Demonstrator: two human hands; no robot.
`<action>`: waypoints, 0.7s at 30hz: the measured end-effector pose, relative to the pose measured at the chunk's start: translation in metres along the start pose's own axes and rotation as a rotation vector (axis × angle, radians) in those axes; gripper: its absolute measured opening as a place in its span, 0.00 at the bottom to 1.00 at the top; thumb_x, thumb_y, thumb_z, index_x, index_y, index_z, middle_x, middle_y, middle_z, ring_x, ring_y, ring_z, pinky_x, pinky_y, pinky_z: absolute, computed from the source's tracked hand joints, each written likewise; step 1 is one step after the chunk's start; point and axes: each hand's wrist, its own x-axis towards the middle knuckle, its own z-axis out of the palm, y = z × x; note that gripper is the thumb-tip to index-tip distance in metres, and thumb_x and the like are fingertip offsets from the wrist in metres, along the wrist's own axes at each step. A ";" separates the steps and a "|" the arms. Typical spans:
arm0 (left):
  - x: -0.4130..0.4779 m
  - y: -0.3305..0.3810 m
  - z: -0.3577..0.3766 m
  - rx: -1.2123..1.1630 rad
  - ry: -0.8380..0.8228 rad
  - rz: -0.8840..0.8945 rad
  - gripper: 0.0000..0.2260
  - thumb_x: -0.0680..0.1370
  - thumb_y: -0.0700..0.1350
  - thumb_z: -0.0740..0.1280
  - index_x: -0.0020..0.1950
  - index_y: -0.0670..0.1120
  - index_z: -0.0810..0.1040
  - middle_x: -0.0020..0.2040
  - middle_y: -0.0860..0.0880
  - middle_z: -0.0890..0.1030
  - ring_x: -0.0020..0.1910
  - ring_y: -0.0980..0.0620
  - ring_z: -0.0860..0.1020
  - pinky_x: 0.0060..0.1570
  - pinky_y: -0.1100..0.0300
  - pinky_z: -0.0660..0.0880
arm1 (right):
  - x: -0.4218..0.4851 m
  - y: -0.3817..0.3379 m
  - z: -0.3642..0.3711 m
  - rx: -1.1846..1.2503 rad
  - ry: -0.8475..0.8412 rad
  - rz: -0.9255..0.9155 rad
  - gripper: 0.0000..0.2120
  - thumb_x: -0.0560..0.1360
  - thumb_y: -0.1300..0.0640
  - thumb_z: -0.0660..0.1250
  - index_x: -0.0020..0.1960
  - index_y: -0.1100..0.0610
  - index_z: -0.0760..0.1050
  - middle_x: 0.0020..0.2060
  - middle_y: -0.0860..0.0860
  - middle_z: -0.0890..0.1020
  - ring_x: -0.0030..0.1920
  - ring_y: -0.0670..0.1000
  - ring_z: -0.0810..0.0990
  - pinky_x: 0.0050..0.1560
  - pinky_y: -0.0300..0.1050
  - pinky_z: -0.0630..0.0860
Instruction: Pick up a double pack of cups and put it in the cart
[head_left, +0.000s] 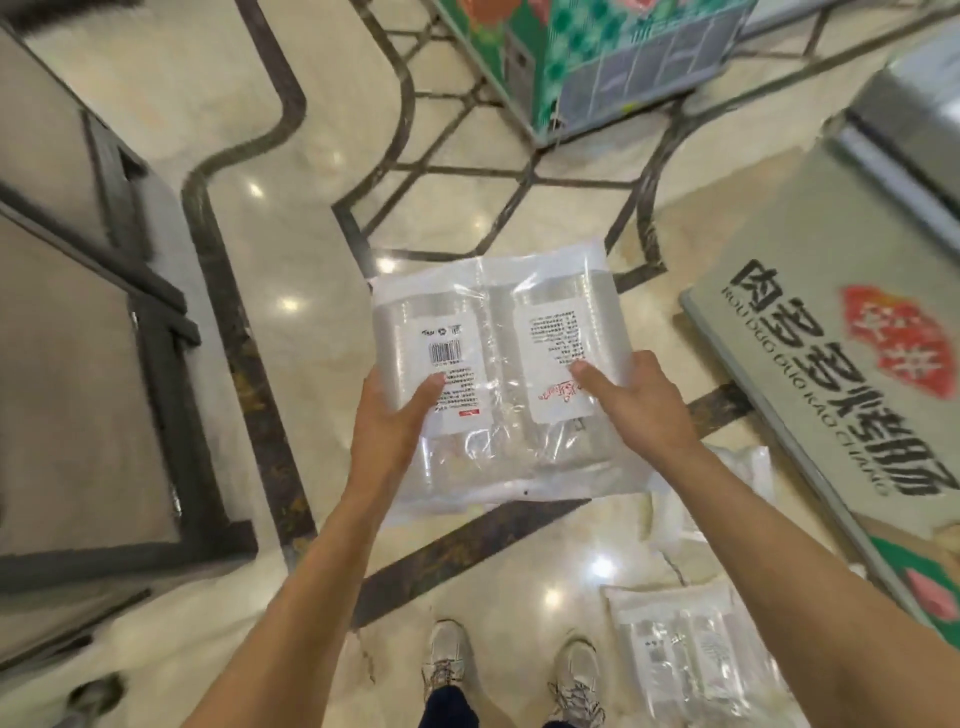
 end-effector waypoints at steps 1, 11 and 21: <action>-0.008 0.028 -0.021 0.017 0.006 0.016 0.22 0.77 0.59 0.72 0.69 0.55 0.76 0.59 0.54 0.84 0.54 0.57 0.84 0.53 0.59 0.82 | -0.018 -0.029 -0.008 0.002 0.018 -0.026 0.34 0.71 0.29 0.67 0.64 0.54 0.70 0.52 0.48 0.80 0.49 0.52 0.82 0.41 0.46 0.78; -0.134 0.216 -0.206 0.110 0.263 0.168 0.22 0.76 0.62 0.71 0.67 0.56 0.77 0.57 0.56 0.84 0.53 0.59 0.84 0.56 0.57 0.79 | -0.156 -0.239 -0.028 0.078 -0.105 -0.341 0.36 0.68 0.24 0.63 0.65 0.49 0.73 0.54 0.44 0.82 0.53 0.49 0.82 0.50 0.49 0.80; -0.339 0.188 -0.344 -0.010 0.811 0.015 0.27 0.70 0.70 0.72 0.65 0.59 0.77 0.57 0.56 0.84 0.53 0.56 0.84 0.55 0.48 0.81 | -0.288 -0.361 0.074 -0.019 -0.522 -0.716 0.34 0.71 0.29 0.66 0.67 0.52 0.74 0.56 0.48 0.83 0.53 0.53 0.82 0.49 0.49 0.77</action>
